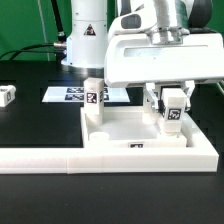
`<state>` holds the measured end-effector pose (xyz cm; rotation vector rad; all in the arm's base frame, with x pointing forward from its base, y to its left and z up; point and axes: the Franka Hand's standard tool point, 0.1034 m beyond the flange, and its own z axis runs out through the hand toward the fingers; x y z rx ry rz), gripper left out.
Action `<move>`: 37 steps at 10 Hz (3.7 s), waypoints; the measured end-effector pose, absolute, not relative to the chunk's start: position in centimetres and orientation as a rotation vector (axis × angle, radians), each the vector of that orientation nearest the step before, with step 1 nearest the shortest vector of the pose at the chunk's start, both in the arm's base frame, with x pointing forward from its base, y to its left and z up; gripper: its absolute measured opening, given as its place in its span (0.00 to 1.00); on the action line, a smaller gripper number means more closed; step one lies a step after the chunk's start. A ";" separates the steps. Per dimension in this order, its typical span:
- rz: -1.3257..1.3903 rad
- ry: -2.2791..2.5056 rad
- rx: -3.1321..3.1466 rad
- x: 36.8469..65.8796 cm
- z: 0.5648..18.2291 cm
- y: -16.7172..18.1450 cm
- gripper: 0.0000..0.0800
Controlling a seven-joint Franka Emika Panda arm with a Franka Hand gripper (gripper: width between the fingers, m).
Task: Assemble square table
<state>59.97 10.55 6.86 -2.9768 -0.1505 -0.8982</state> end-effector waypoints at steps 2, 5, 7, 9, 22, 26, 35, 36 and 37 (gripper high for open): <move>-0.894 -0.151 -2.981 59.5 6.7 10.4 0.36; -0.860 -0.155 -2.990 59.4 6.4 10.4 0.36; -0.858 -0.159 -2.991 59.4 6.4 10.4 0.78; -0.858 -0.163 -2.992 59.3 6.3 10.4 0.81; -0.439 -0.159 -3.051 59.7 8.8 10.1 0.81; -0.219 -0.144 -3.068 60.2 8.6 9.7 0.81; -0.215 0.140 -3.051 60.4 8.5 10.4 0.36; -0.209 0.257 -3.038 60.5 8.5 10.6 0.36; -0.201 0.413 -3.014 60.4 8.5 10.9 0.36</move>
Offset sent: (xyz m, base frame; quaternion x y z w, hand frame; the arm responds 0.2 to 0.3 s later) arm 0.0000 0.0000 0.0000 0.0000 0.0000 0.0000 1.0000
